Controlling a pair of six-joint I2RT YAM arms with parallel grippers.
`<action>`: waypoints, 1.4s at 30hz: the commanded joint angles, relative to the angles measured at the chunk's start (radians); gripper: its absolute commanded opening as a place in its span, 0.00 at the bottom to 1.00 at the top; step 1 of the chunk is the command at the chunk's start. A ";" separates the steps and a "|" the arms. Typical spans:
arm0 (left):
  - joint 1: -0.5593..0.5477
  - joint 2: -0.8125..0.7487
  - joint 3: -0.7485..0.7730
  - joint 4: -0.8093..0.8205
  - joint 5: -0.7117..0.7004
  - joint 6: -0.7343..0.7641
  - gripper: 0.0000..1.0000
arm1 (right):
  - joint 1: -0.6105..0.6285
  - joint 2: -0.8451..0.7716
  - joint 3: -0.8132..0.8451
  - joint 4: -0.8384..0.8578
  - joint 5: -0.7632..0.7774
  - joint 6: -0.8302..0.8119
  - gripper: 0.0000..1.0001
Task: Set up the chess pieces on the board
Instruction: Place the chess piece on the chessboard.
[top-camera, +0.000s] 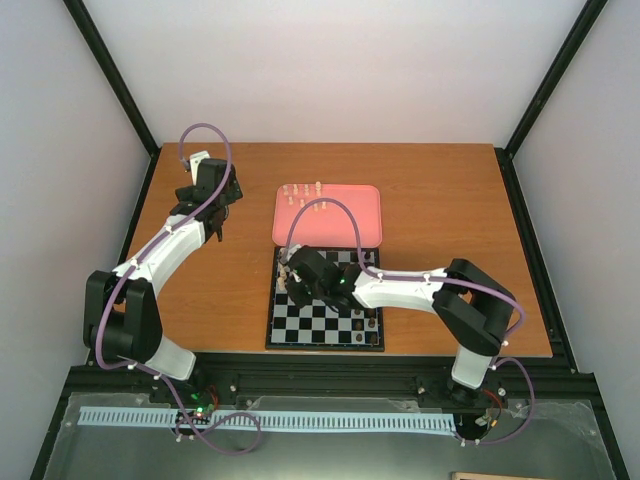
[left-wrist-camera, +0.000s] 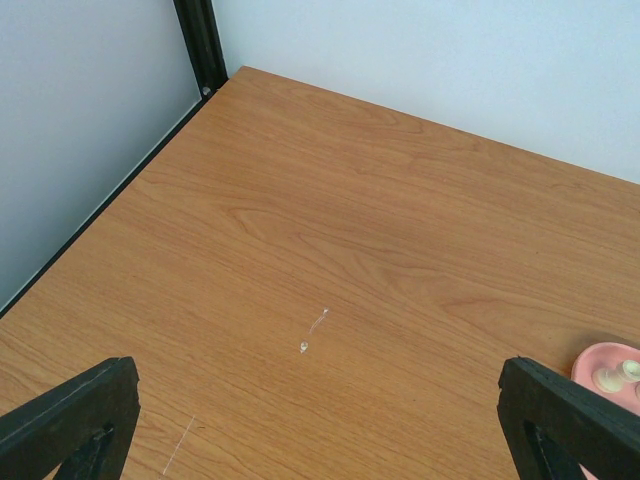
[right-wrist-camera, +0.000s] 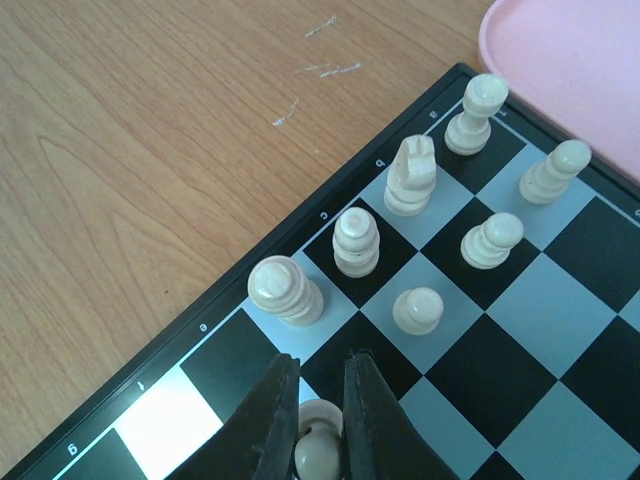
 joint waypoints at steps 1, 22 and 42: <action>-0.006 0.009 0.042 0.000 -0.006 0.014 1.00 | 0.004 0.038 0.018 0.031 -0.001 -0.004 0.11; -0.006 0.017 0.045 0.000 -0.006 0.017 1.00 | -0.024 0.079 0.021 0.065 -0.006 -0.016 0.11; -0.006 0.027 0.050 0.000 -0.006 0.016 1.00 | -0.039 0.117 0.033 0.081 -0.009 -0.028 0.11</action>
